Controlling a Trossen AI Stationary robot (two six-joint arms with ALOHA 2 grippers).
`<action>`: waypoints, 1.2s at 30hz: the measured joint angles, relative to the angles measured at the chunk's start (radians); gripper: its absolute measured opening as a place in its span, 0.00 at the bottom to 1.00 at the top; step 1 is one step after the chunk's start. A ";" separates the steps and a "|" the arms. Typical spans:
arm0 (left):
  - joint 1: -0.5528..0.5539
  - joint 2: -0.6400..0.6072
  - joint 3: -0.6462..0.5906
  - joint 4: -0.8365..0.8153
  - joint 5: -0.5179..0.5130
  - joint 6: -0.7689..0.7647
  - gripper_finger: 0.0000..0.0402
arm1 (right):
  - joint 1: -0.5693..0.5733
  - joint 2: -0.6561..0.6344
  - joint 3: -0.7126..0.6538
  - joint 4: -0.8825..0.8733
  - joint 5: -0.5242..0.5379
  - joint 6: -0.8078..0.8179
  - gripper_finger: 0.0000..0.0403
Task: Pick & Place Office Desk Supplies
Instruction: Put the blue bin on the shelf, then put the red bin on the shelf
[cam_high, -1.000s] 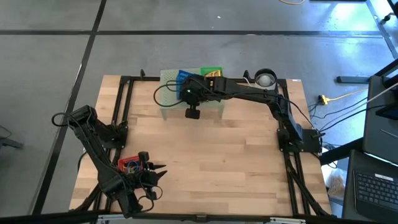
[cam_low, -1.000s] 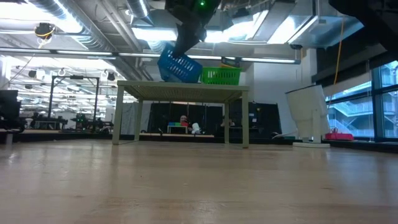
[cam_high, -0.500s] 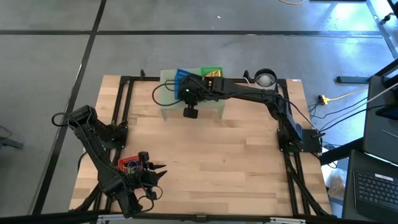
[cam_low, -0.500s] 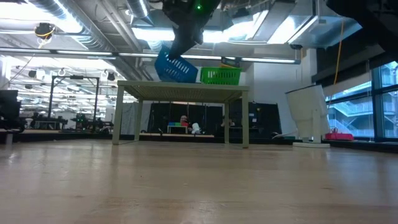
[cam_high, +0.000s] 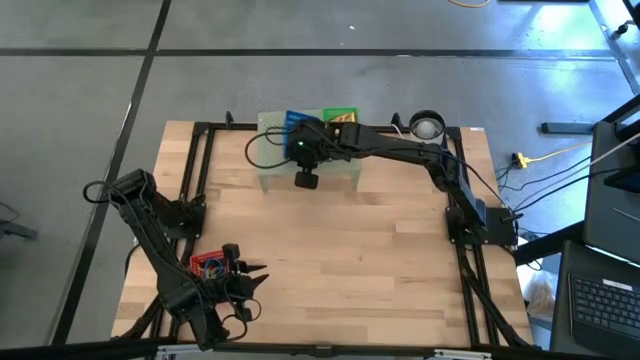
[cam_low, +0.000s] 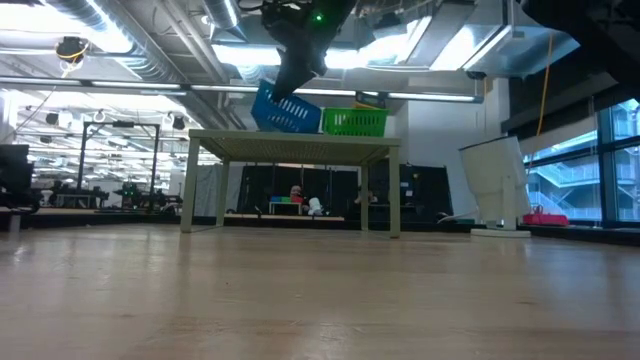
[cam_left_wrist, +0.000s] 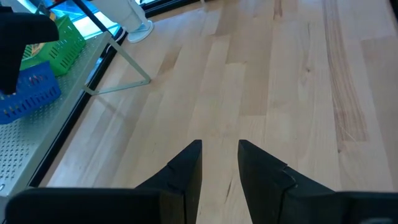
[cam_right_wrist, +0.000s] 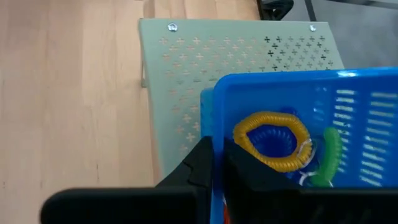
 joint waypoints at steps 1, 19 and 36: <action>0.000 0.000 0.000 0.000 0.000 0.000 0.24 | 0.000 0.000 0.000 0.000 0.000 0.000 0.06; 0.000 0.000 0.000 0.000 0.005 0.000 0.24 | 0.001 0.000 0.000 0.003 0.049 0.004 0.24; 0.001 0.000 0.000 0.004 0.035 -0.001 0.24 | 0.024 -0.035 0.042 -0.051 0.052 0.038 0.51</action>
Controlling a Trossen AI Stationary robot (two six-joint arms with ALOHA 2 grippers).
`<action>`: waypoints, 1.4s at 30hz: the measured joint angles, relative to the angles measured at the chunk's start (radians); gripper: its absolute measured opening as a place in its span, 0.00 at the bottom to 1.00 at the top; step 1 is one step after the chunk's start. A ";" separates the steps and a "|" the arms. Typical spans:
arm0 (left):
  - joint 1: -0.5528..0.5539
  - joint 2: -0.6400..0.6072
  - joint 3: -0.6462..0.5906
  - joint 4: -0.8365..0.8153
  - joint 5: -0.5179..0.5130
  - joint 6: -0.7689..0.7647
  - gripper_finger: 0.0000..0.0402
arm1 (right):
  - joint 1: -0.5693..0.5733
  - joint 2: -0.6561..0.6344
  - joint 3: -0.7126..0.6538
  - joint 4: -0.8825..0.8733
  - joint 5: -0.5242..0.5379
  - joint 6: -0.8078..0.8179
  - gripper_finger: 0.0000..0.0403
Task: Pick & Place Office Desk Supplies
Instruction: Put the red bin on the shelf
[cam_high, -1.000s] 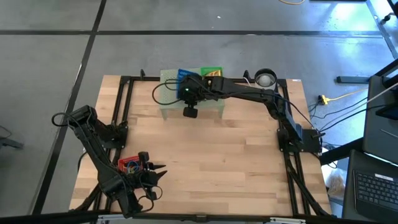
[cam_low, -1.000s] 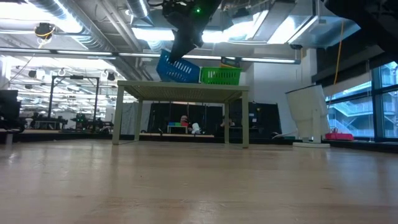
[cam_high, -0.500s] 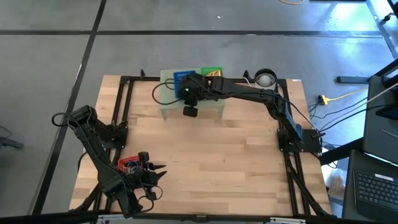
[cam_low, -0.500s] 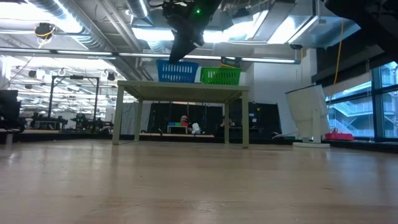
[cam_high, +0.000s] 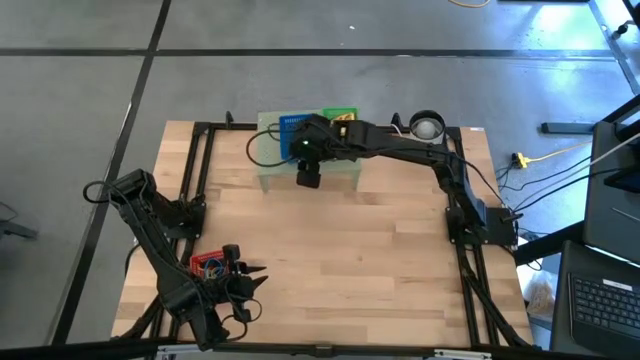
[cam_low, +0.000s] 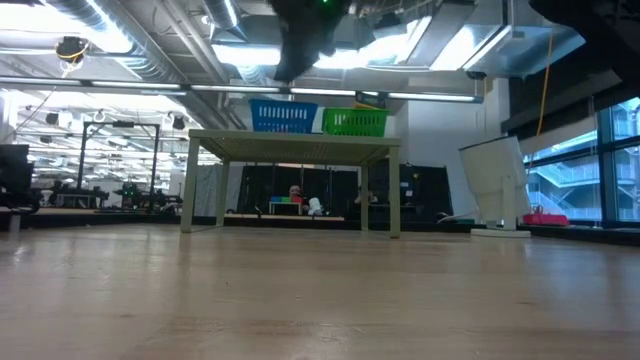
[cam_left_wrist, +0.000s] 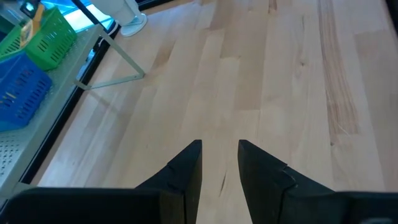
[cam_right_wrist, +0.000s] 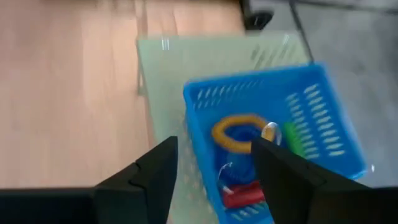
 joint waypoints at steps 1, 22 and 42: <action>0.002 0.000 0.000 0.000 -0.004 0.000 0.24 | 0.004 -0.002 0.027 -0.008 0.000 0.007 0.52; 0.468 -0.056 0.000 -0.448 0.075 0.028 0.23 | 0.162 -0.248 0.039 -0.372 0.028 0.342 0.44; 1.199 -0.347 0.000 -0.017 0.534 0.834 0.01 | 0.327 -0.371 0.038 -0.537 0.246 0.362 0.38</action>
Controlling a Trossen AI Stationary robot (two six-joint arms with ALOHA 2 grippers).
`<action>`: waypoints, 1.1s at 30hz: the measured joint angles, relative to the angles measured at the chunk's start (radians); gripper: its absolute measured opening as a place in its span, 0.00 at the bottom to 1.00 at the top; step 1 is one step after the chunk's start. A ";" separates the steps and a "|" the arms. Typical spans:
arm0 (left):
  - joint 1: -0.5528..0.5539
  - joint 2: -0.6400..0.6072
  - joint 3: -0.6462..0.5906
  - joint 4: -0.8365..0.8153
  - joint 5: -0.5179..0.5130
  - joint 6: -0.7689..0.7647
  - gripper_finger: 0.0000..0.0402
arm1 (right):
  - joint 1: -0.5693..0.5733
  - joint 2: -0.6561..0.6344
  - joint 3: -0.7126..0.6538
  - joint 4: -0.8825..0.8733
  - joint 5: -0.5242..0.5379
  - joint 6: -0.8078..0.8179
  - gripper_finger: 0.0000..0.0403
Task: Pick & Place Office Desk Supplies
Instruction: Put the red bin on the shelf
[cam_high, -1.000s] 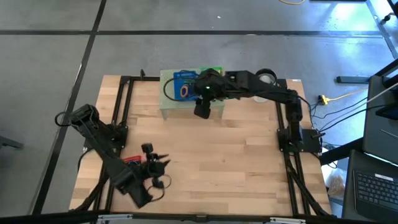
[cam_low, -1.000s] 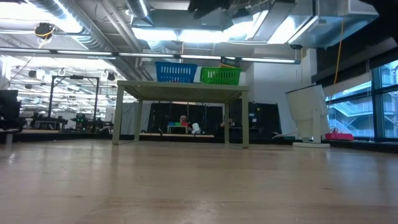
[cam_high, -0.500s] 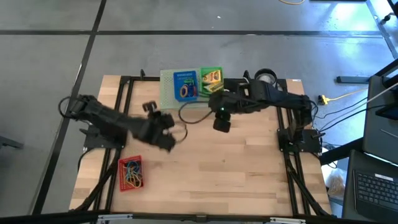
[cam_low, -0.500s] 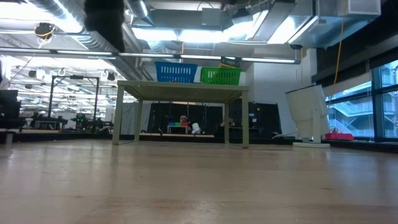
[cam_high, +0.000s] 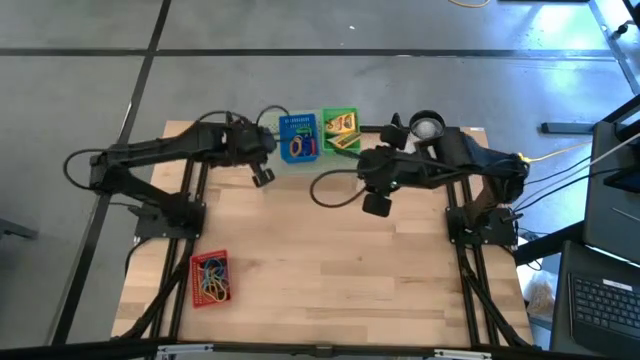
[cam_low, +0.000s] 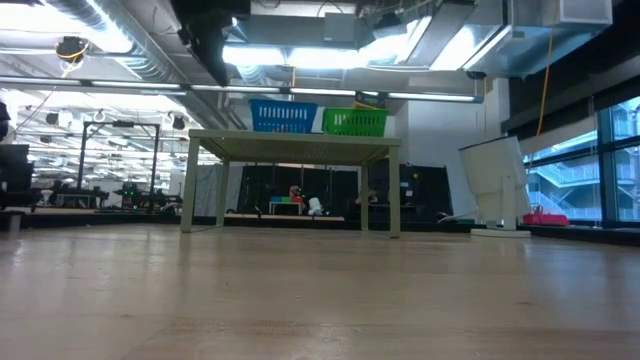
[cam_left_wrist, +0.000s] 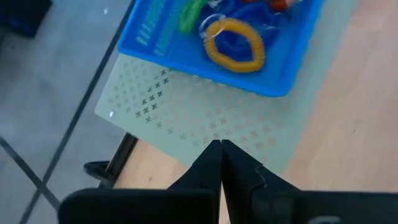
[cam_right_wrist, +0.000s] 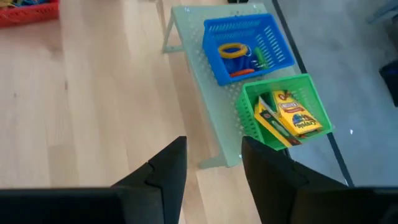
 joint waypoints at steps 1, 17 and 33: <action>0.023 0.001 -0.001 0.000 0.011 0.009 0.00 | 0.012 -0.006 0.000 0.000 0.009 0.004 0.38; 0.227 0.007 -0.225 0.405 0.291 0.202 0.00 | 0.188 -0.153 -0.283 0.000 0.252 0.193 0.38; 0.262 0.048 -0.225 0.483 0.306 0.255 0.00 | 0.273 -0.539 -1.010 0.122 0.313 0.688 0.38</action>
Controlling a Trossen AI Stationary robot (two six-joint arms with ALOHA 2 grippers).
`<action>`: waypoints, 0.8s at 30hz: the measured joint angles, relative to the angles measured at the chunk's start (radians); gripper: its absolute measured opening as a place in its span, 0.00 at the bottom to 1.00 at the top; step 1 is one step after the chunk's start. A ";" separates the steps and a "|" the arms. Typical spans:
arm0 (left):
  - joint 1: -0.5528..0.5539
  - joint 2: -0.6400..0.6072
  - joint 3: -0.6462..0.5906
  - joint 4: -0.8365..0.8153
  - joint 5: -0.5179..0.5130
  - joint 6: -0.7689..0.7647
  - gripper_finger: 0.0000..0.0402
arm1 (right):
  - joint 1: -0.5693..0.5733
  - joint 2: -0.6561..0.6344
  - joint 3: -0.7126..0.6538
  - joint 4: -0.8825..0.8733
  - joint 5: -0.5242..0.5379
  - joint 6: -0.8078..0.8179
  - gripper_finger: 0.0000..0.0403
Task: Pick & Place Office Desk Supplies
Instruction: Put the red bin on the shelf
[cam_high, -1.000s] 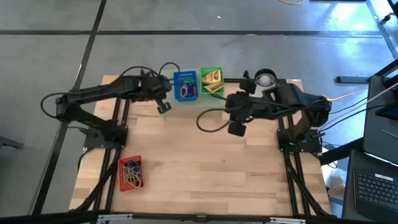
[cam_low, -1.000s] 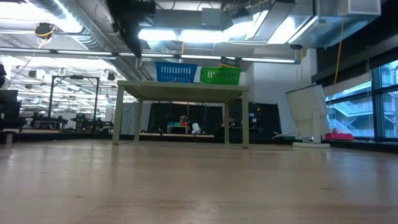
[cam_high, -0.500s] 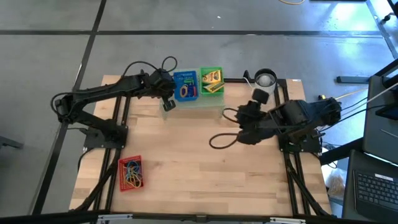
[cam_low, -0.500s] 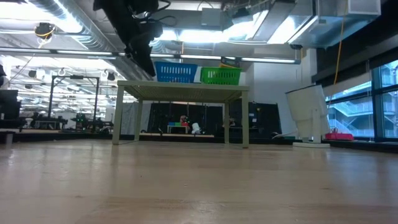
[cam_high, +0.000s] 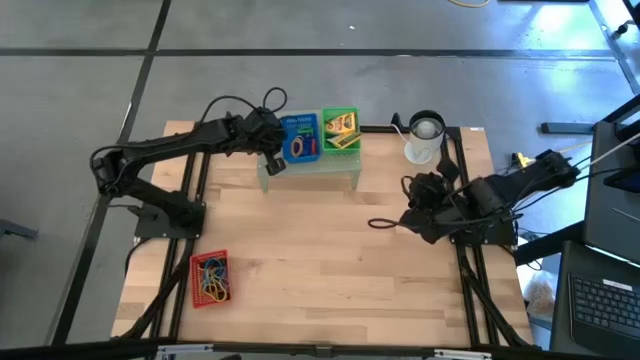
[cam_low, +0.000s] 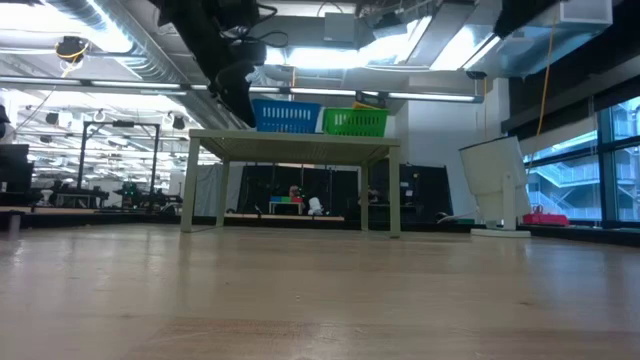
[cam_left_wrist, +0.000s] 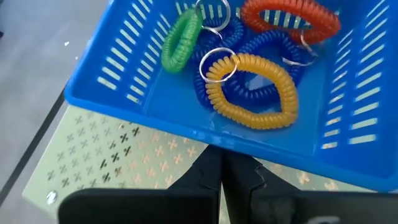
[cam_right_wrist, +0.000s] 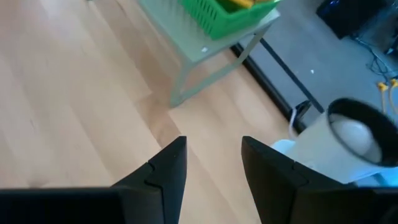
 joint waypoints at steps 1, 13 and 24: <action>0.000 0.010 0.000 0.010 0.000 0.008 0.00 | 0.005 -0.011 -0.031 0.020 0.000 0.010 0.38; 0.044 0.030 0.000 0.056 -0.001 0.064 0.00 | 0.021 -0.033 -0.204 0.193 -0.008 0.023 0.38; 0.071 0.030 0.000 0.093 0.052 0.065 0.00 | 0.021 -0.033 -0.205 0.217 -0.008 0.023 0.38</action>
